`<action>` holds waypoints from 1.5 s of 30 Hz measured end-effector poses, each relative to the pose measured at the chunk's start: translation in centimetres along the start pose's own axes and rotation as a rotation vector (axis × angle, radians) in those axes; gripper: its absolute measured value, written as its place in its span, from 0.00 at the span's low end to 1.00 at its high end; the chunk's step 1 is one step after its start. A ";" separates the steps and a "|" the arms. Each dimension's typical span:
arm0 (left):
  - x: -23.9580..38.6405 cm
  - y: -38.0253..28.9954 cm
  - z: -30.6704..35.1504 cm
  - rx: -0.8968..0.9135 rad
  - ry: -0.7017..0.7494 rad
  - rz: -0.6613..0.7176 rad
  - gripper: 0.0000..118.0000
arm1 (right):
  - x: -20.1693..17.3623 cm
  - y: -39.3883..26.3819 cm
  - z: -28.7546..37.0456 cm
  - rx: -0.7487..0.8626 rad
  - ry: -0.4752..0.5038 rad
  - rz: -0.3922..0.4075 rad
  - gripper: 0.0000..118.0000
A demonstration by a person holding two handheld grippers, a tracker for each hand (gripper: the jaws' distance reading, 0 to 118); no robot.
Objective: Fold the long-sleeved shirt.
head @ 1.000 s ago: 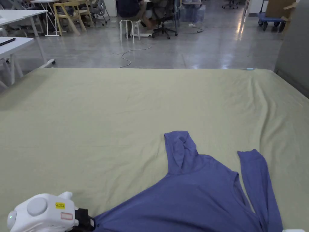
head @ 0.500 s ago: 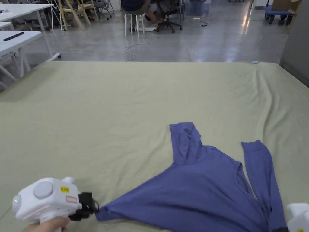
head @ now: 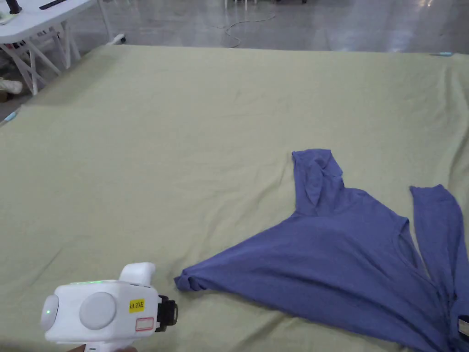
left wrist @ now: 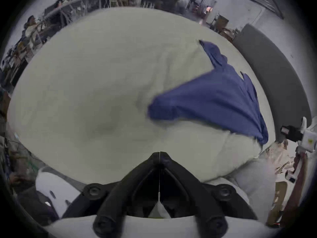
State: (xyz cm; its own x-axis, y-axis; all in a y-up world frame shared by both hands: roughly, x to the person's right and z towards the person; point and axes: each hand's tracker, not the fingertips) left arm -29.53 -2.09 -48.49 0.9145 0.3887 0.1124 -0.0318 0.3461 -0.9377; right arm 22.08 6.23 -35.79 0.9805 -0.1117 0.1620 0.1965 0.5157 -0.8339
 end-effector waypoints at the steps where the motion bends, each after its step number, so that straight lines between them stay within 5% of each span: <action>1: -0.1 0.5 0.0 0.032 -0.005 0.029 0.00 | 0.0 0.1 0.1 0.003 -0.002 0.004 0.00; 2: -0.1 1.5 -0.3 0.071 -0.003 0.052 0.00 | -1.4 0.0 -2.2 0.002 -0.004 0.025 0.00; 3: 0.3 3.5 -0.4 0.137 0.085 0.027 0.21 | -1.6 0.3 -2.5 -0.003 -0.005 0.044 0.00; 5: 0.6 5.3 -2.6 0.108 0.143 0.013 0.96 | -1.9 0.8 -3.1 -0.002 -0.018 0.059 0.00; 6: 1.1 5.5 -3.6 0.128 0.132 0.007 0.98 | -3.6 2.5 -2.4 -0.015 0.044 0.168 0.00; 9: 2.3 6.0 -7.2 0.027 0.170 -0.033 0.94 | -2.9 3.0 -4.4 -0.037 0.069 0.106 0.00; 10: 2.7 5.8 -8.0 0.016 0.183 -0.072 0.82 | -1.5 2.9 -5.9 -0.045 0.068 0.095 0.00; 12: 2.8 5.9 -8.9 0.045 0.382 -0.215 0.31 | -0.8 4.2 -7.4 -0.064 0.046 0.116 0.00; 14: 4.0 5.8 -8.3 0.081 0.268 -0.328 0.09 | -2.9 6.6 -7.2 -0.052 -0.039 0.193 0.00; 17: 7.3 4.7 -6.3 0.113 0.350 -0.511 0.09 | -4.2 12.1 -9.6 0.002 0.019 0.210 0.02; 19: 7.0 5.4 -5.7 0.136 0.309 -0.454 0.09 | -3.3 17.4 -12.8 0.021 0.079 0.171 0.65; 20: 6.9 5.7 -5.6 0.133 0.226 -0.378 0.09 | -3.6 20.1 -15.5 -0.001 0.076 0.169 0.79; 21: 6.7 5.9 -5.4 0.134 0.203 -0.346 0.09 | -3.9 21.9 -17.7 -0.031 0.068 0.177 0.79; 22: 6.5 6.1 -5.3 0.137 0.190 -0.323 0.09 | -3.7 24.4 -18.8 -0.018 0.054 0.176 1.00; 27: 6.6 6.7 -4.1 0.121 0.180 -0.295 0.09 | -3.9 28.5 -30.0 -0.280 -0.200 0.244 0.98; 29: 6.4 6.6 -4.1 0.117 0.175 -0.275 0.09 | -3.3 27.6 -32.8 -0.365 -0.223 0.218 0.92; 30: 6.4 6.5 -4.0 0.115 0.172 -0.263 0.09 | -3.0 27.4 -32.9 -0.331 -0.130 0.167 0.83; 31: 5.6 6.5 -4.1 0.110 0.166 -0.250 0.09 | -3.3 27.4 -32.0 -0.281 -0.183 0.190 0.81; 32: 5.5 6.5 -4.1 0.112 0.165 -0.246 0.09 | -3.6 27.2 -31.3 -0.253 -0.132 0.229 0.76; 34: 5.6 6.4 -4.0 0.112 0.165 -0.248 0.09 | -5.2 25.3 -25.8 -0.204 -0.136 0.316 0.36; 35: 5.8 6.2 -4.0 0.112 0.166 -0.249 0.09 | -5.7 24.7 -24.2 -0.196 -0.200 0.395 0.05; 36: 6.0 6.2 -3.7 0.113 0.164 -0.249 0.09 | -6.2 23.9 -22.8 -0.196 -0.170 0.396 0.00; 39: 6.0 6.1 -2.6 0.144 0.135 -0.238 0.09 | -3.8 24.9 -20.1 -0.154 -0.018 0.287 0.00; 45: 8.4 6.4 2.3 0.244 0.095 -0.203 0.09 | -1.7 21.2 -2.5 0.162 0.051 0.286 0.00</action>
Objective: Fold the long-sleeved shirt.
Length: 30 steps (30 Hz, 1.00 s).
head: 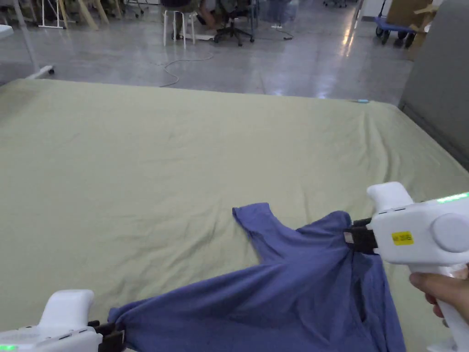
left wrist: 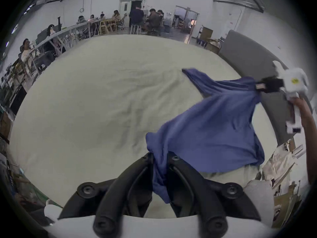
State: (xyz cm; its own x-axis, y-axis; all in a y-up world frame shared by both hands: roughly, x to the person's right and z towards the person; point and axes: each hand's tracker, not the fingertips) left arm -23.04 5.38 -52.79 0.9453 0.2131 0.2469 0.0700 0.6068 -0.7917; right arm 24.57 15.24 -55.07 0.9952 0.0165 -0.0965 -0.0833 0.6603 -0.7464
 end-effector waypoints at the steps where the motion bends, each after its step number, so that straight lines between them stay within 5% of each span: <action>1: 0.3 0.5 0.8 0.018 -0.003 -0.001 0.09 | -0.4 -0.6 3.9 0.051 -0.009 -0.002 0.00; 12: 5.5 11.9 11.4 0.351 -0.051 -0.020 0.09 | -0.2 1.1 27.4 0.358 -0.124 -0.012 0.00; 19: 8.2 21.8 16.5 0.486 -0.120 0.007 0.09 | 0.8 9.4 29.6 0.420 -0.186 0.004 0.00; 24: 8.9 33.1 18.3 0.508 -0.115 0.006 0.09 | 3.7 20.9 27.6 0.418 -0.275 0.037 0.00; 28: 8.6 42.1 19.5 0.516 -0.147 0.066 0.09 | 5.3 30.1 26.8 0.417 -0.274 -0.013 0.00; 30: 9.2 46.0 20.5 0.535 -0.129 0.056 0.09 | 3.4 33.5 27.7 0.464 -0.327 0.021 0.00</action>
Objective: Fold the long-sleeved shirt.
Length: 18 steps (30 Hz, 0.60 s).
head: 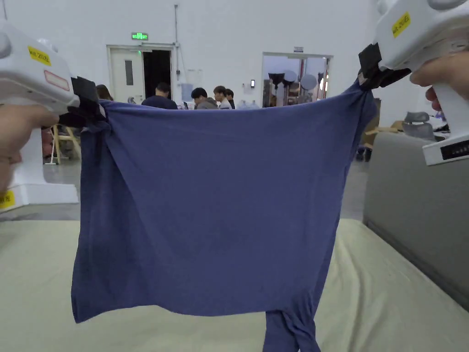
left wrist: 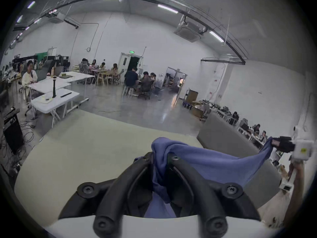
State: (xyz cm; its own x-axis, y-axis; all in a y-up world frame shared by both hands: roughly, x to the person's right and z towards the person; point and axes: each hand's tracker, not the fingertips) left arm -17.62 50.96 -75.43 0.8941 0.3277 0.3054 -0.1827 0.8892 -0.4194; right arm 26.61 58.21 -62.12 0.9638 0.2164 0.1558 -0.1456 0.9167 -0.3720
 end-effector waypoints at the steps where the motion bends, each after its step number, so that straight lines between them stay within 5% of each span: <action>1: 0.4 1.6 -0.6 0.016 0.019 -0.025 0.09 | -0.3 1.5 -0.6 0.026 -0.028 0.041 0.00; 3: 1.2 4.6 -1.9 0.030 0.046 -0.076 0.09 | 0.4 5.1 -3.4 0.074 -0.060 0.087 0.00; 9: 1.4 10.9 -5.7 0.064 0.050 -0.083 0.09 | 0.5 10.6 -6.6 0.112 -0.160 0.006 0.00; 18: 0.9 12.9 -12.4 0.061 0.074 -0.167 0.09 | 1.9 9.4 -12.9 0.106 -0.202 -0.056 0.00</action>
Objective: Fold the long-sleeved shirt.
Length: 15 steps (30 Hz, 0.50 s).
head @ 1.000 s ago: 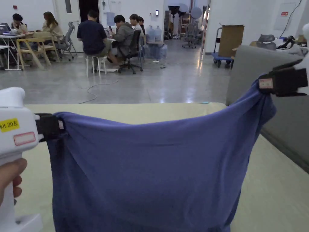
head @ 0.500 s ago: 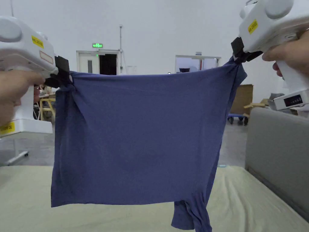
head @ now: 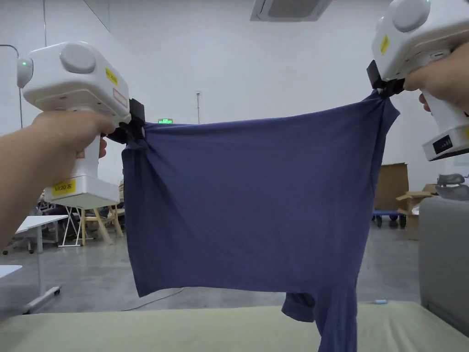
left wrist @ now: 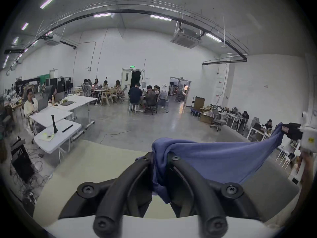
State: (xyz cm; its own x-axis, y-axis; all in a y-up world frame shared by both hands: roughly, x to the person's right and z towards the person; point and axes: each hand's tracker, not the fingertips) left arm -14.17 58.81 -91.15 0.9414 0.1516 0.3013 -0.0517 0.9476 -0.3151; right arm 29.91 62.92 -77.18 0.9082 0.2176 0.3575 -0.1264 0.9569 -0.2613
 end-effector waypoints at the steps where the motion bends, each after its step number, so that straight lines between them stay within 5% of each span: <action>1: 0.0 -0.7 -0.8 0.002 -0.002 -0.013 0.09 | 0.0 -0.9 -1.3 -0.015 0.007 -0.011 0.00; 7: -1.4 -11.1 -8.8 -0.202 0.002 -0.023 0.09 | -2.4 -13.1 -9.9 -0.235 0.074 -0.034 0.00; 15: -4.4 -36.7 -20.2 -0.632 0.016 0.049 0.09 | -9.2 -41.9 -18.3 -0.682 0.197 -0.071 0.00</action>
State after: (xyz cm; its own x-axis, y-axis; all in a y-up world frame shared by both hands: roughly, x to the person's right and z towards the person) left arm -9.64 17.73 -99.09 0.9480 0.1818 0.2614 0.1074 0.5902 -0.8001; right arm 34.16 17.36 -85.90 0.9684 0.0585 0.2425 0.1552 0.6197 -0.7693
